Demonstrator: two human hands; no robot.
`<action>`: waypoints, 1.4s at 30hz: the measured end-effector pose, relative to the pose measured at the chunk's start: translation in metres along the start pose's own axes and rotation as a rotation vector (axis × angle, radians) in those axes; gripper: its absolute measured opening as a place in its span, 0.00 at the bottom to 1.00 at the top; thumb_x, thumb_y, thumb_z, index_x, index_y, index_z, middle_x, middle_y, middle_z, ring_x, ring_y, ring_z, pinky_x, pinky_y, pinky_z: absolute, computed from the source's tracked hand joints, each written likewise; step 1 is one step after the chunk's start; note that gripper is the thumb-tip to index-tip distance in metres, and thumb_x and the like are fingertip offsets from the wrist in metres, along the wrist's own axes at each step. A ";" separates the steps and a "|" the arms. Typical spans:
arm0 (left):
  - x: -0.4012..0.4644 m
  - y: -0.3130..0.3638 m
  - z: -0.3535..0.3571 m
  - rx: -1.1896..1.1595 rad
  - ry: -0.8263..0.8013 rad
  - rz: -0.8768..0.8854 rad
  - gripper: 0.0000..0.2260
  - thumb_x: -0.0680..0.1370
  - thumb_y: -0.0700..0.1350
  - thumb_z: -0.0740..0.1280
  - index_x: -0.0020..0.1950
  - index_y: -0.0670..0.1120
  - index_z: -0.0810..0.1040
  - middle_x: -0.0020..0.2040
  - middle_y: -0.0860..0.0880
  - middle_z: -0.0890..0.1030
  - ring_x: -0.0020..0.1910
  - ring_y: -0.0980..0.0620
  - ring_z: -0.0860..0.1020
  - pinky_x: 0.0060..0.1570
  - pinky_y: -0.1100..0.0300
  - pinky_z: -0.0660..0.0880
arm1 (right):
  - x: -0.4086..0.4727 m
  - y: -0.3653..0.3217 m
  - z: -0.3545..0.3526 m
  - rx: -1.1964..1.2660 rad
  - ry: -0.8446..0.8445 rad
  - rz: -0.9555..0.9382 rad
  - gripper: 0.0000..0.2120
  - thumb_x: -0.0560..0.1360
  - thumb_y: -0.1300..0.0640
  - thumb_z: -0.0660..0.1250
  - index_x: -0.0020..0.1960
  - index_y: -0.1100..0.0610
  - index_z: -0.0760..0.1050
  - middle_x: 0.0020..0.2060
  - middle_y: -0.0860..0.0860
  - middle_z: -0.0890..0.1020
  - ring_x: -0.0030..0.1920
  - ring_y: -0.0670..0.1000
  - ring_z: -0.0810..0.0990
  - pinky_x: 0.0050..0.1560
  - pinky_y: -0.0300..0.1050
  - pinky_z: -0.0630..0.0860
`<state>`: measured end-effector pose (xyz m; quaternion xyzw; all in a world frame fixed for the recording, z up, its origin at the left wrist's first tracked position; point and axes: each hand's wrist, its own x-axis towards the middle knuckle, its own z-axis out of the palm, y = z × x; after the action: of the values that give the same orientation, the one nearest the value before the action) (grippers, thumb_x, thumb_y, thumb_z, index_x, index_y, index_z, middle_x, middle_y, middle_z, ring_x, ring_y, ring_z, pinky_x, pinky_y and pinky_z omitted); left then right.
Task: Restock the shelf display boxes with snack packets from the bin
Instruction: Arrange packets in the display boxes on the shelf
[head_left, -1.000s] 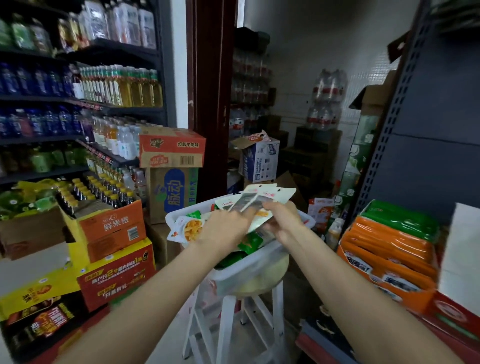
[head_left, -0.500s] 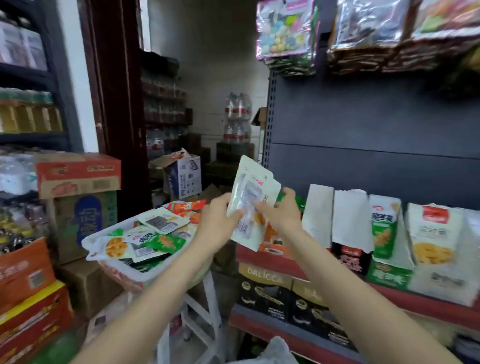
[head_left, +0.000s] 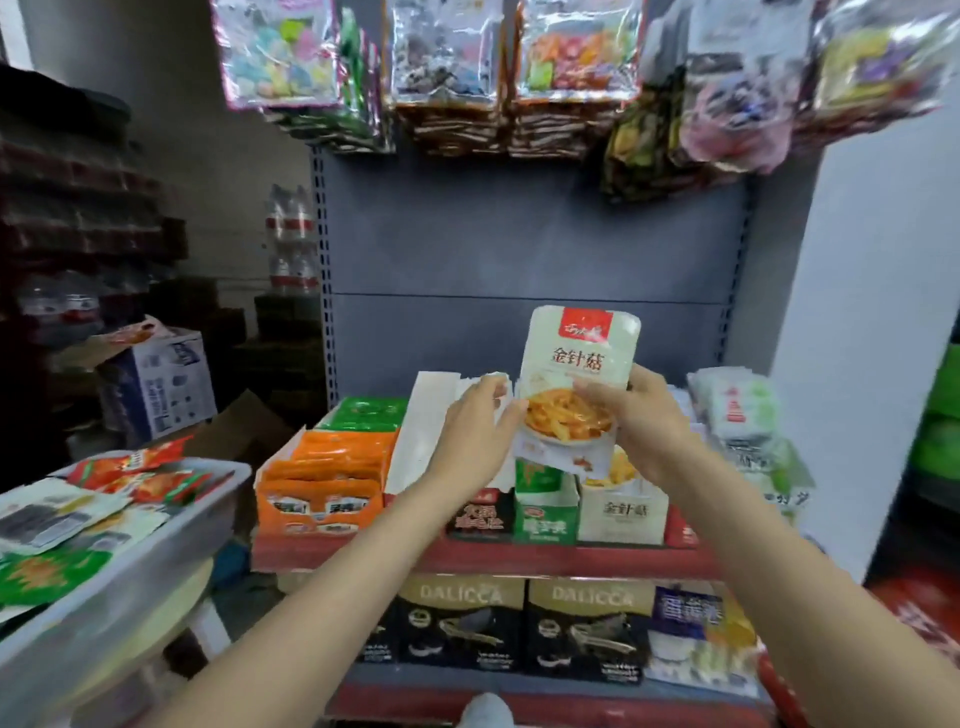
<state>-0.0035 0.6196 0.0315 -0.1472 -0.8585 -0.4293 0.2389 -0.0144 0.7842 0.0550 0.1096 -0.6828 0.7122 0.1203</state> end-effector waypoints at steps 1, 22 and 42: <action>0.011 0.005 0.010 -0.018 -0.038 -0.047 0.21 0.81 0.46 0.60 0.72 0.43 0.64 0.68 0.45 0.72 0.66 0.48 0.71 0.65 0.57 0.67 | 0.004 -0.001 -0.014 -0.041 0.011 -0.021 0.10 0.74 0.68 0.66 0.54 0.60 0.77 0.50 0.56 0.83 0.49 0.56 0.83 0.51 0.52 0.79; 0.086 -0.020 0.103 0.082 -0.005 -0.089 0.05 0.74 0.43 0.71 0.39 0.45 0.79 0.39 0.51 0.81 0.42 0.53 0.79 0.43 0.61 0.73 | 0.083 0.063 -0.087 -0.446 0.018 -0.013 0.19 0.72 0.68 0.68 0.61 0.60 0.70 0.55 0.54 0.81 0.55 0.53 0.80 0.51 0.48 0.79; 0.094 -0.017 0.120 0.404 0.046 0.133 0.12 0.76 0.45 0.68 0.59 0.48 0.75 0.57 0.50 0.71 0.58 0.52 0.68 0.47 0.62 0.68 | 0.095 0.062 -0.093 -1.242 0.014 -0.314 0.12 0.79 0.59 0.62 0.61 0.57 0.77 0.56 0.55 0.76 0.54 0.55 0.77 0.52 0.44 0.71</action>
<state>-0.1251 0.7111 0.0085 -0.1429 -0.9098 -0.2349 0.3111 -0.1236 0.8770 0.0231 0.1137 -0.9432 0.1587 0.2688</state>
